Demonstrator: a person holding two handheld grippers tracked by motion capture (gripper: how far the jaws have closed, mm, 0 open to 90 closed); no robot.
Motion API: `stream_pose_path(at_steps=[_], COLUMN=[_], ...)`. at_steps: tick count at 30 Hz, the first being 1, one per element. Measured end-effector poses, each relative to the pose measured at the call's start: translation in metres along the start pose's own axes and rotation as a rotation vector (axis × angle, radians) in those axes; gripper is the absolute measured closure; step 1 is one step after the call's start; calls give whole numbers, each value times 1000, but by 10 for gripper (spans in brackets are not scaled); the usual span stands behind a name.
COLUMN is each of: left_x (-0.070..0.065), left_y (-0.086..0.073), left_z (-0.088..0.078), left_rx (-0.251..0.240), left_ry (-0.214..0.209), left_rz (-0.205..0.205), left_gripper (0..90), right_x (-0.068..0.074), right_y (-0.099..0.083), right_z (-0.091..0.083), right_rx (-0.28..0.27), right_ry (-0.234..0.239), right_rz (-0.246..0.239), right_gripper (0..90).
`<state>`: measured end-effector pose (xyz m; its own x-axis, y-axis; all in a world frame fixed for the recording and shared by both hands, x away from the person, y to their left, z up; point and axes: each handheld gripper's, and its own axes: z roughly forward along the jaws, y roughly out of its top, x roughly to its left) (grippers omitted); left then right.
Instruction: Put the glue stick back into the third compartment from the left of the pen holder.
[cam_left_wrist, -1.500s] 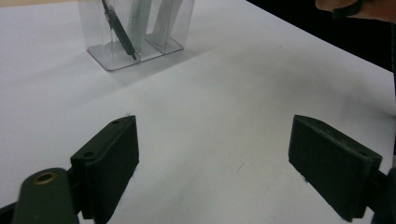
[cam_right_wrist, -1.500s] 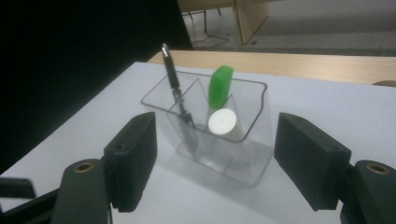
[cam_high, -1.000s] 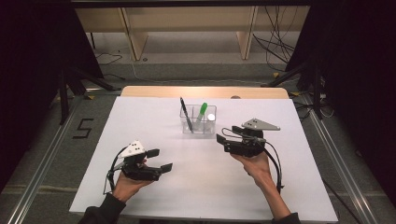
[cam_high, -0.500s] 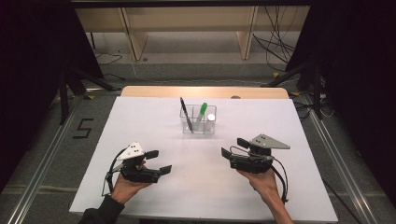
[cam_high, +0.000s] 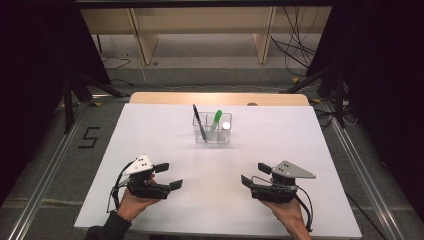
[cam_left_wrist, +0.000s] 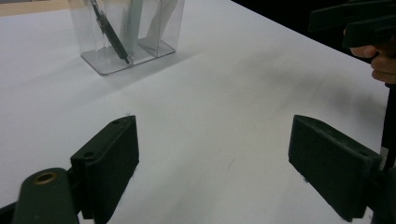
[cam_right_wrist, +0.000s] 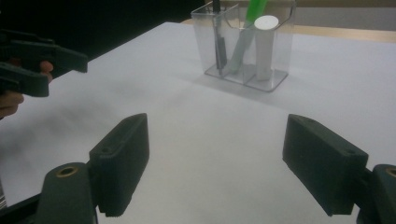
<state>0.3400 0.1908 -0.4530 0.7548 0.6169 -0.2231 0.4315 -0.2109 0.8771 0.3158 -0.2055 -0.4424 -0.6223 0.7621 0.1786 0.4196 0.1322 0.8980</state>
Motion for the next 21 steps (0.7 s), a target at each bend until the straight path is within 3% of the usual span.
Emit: stream_pose_path(at_steps=[12,21], left_x=[-6,-6], left_y=[-6,-7], left_z=[-2,-2], left_rx=[-3,-5], left_ry=[-32,-34], left_rz=[7,-1], left_gripper=[158,158], right_x=[1,-3], right_y=[-20,-23], right_z=[-22,-24], right_rx=[-8,-12], right_ry=[-22,-39], right_rz=[-19,-9], right_gripper=[222,221])
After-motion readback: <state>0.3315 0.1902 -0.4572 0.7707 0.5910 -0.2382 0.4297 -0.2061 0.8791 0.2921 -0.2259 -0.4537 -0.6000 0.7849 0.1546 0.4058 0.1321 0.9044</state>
